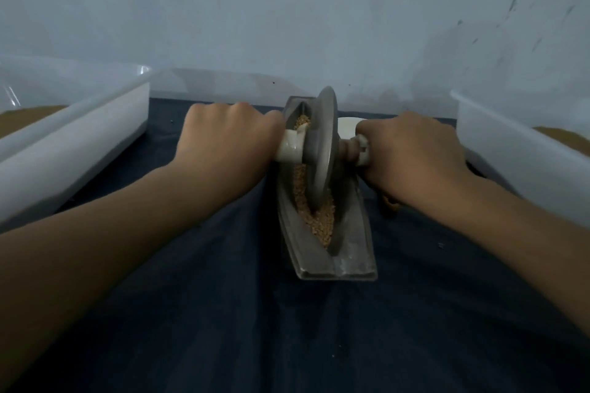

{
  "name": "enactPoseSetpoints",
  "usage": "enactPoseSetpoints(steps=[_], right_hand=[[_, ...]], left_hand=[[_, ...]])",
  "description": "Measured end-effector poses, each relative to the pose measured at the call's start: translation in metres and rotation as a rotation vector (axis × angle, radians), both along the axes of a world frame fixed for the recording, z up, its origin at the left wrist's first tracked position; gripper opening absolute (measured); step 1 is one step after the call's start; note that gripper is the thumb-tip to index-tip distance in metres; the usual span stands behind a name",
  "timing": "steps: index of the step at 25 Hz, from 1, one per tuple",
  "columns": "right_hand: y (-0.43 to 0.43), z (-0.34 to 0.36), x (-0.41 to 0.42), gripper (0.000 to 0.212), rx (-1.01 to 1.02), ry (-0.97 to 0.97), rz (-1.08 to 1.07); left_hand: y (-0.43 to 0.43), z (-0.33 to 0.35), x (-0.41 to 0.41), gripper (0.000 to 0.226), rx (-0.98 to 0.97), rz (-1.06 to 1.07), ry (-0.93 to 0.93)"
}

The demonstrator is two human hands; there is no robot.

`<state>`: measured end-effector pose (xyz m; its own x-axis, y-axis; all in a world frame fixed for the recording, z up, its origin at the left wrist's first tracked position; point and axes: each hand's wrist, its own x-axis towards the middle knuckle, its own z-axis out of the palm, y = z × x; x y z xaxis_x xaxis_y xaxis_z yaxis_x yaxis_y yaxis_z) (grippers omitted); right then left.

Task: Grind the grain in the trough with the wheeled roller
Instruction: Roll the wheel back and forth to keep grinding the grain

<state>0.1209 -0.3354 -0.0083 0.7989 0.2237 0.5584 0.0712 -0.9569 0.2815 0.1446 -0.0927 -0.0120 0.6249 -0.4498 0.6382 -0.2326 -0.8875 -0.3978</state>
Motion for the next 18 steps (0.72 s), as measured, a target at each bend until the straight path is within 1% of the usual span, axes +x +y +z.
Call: enactPoseSetpoints(steps=[2, 4, 6, 8, 9, 12, 14, 15, 16, 18], right_hand=[[0.007, 0.003, 0.033, 0.02, 0.077, 0.017, -0.009], [0.012, 0.009, 0.058, 0.002, 0.126, 0.049, -0.042], [0.013, 0.01, 0.058, 0.007, 0.18, 0.092, -0.057], [0.01, 0.004, 0.039, 0.009, 0.189, 0.109, -0.045], [0.007, 0.002, 0.027, 0.014, 0.161, 0.093, -0.032], [-0.001, 0.003, -0.015, 0.036, 0.023, 0.002, 0.0], [-0.002, 0.007, -0.026, 0.047, -0.024, -0.017, 0.025], [-0.001, 0.008, -0.02, 0.046, -0.022, 0.012, 0.009], [0.001, 0.007, -0.008, 0.039, -0.021, 0.04, -0.018], [0.009, 0.008, 0.027, 0.018, 0.04, 0.057, -0.05]], left_hand=[[-0.012, 0.002, 0.024, 0.014, -0.032, 0.045, -0.003], [-0.023, 0.011, 0.044, 0.008, -0.048, 0.087, 0.042], [-0.029, 0.018, 0.045, 0.01, -0.029, 0.086, 0.069], [-0.024, 0.017, 0.031, 0.012, -0.004, 0.053, 0.049], [-0.018, 0.014, 0.02, 0.014, 0.011, 0.035, 0.03], [0.003, 0.005, -0.016, 0.033, 0.065, -0.017, -0.019], [0.009, 0.003, -0.021, 0.039, 0.055, -0.045, -0.03], [0.009, 0.003, -0.015, 0.04, 0.038, -0.044, -0.013], [0.005, 0.002, -0.007, 0.04, 0.019, -0.019, 0.016], [-0.005, 0.002, 0.018, 0.032, -0.019, 0.041, 0.032]])
